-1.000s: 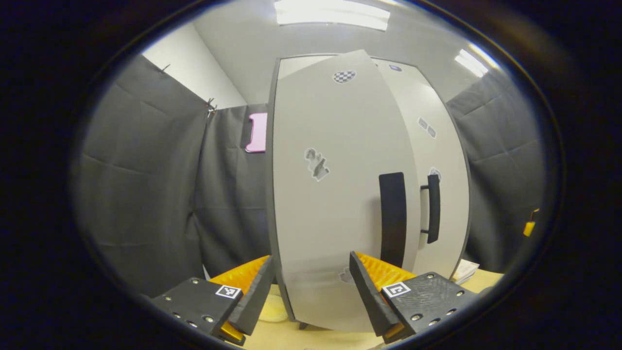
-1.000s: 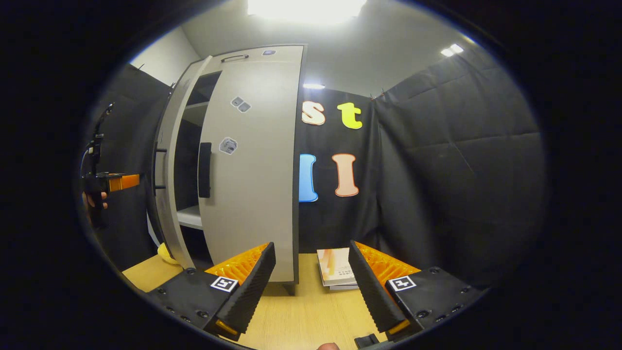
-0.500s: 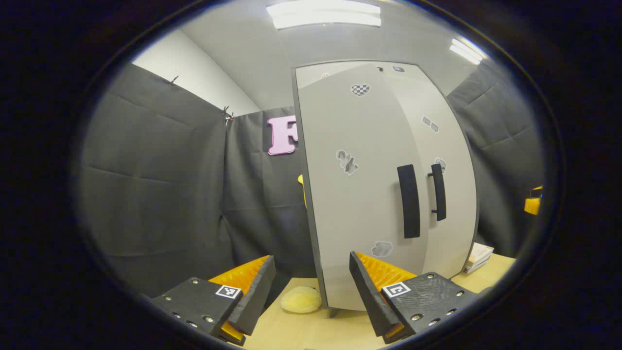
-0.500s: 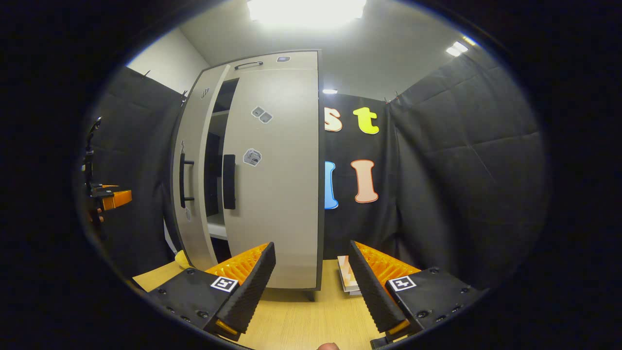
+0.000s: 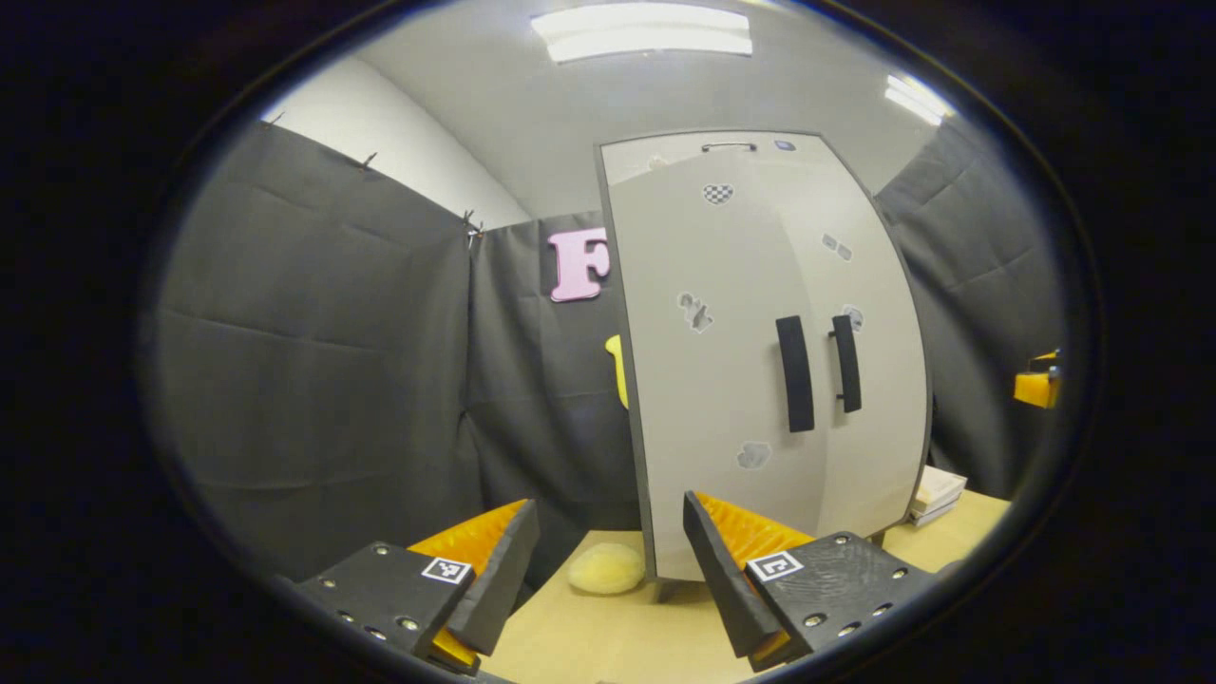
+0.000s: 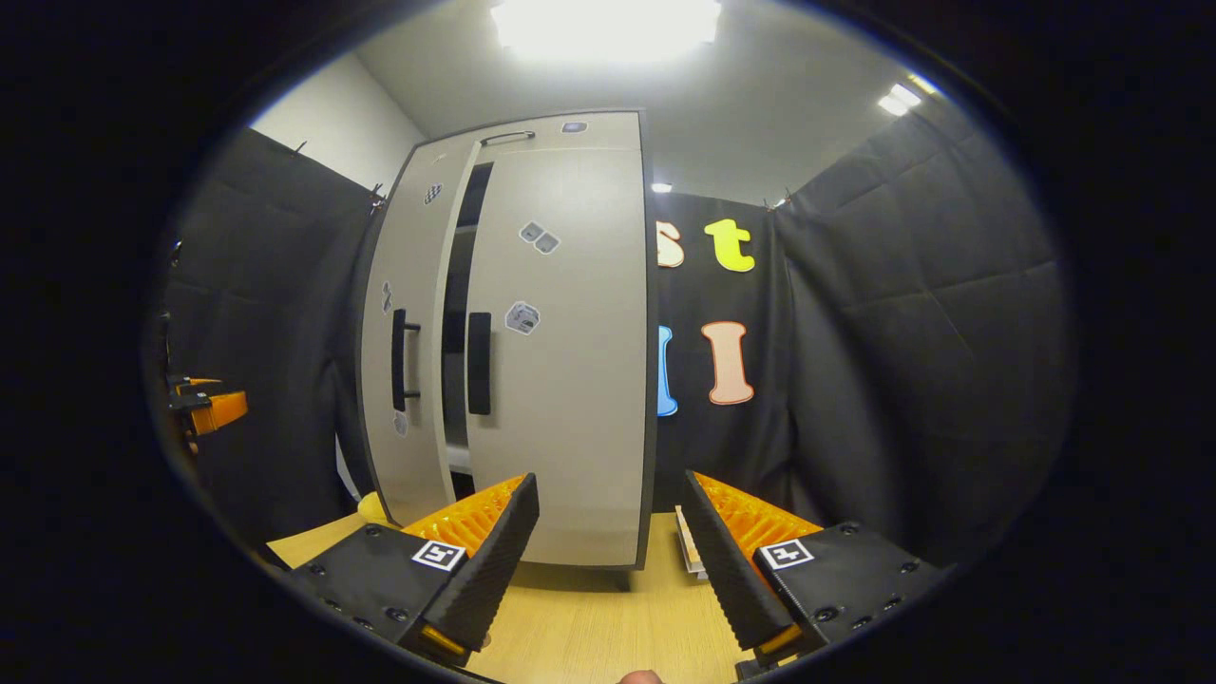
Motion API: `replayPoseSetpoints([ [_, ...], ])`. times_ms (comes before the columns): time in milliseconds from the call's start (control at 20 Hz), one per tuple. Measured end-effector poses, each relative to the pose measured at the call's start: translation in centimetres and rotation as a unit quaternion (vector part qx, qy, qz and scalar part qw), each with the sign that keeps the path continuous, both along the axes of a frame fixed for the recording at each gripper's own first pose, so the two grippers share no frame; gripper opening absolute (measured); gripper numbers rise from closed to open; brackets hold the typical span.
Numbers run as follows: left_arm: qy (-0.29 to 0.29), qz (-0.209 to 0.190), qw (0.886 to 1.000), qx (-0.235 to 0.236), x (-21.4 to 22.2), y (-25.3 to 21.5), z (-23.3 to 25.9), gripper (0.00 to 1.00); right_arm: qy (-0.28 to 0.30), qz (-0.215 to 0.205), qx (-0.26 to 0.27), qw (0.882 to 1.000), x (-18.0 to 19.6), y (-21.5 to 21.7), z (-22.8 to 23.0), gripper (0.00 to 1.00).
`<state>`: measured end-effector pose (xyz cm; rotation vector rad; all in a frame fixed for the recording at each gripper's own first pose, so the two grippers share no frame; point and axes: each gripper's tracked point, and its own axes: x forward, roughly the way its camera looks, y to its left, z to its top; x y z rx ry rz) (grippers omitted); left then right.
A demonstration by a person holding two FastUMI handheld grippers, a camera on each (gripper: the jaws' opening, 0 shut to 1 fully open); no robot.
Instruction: Grasp the bottle in the cabinet with the left hand and place it on the coaster, then close the right door with the right hand and the left door with the left hand.
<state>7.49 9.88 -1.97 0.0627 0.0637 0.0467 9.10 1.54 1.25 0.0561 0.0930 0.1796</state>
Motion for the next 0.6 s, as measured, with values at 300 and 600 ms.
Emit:
replayPoseSetpoints([
  [300, -0.001, 0.021, 1.0, -0.002, -1.1, 1.1, -0.4, 0.91, -0.006, 0.005, 0.002, 1.0, -1.5, 0.3, -0.5, 0.96],
  [600, -0.006, 0.028, 1.0, 0.0, -1.7, 1.7, -0.6, 0.91, -0.011, 0.01, -0.004, 1.0, -2.7, 0.9, -1.2, 0.96],
])
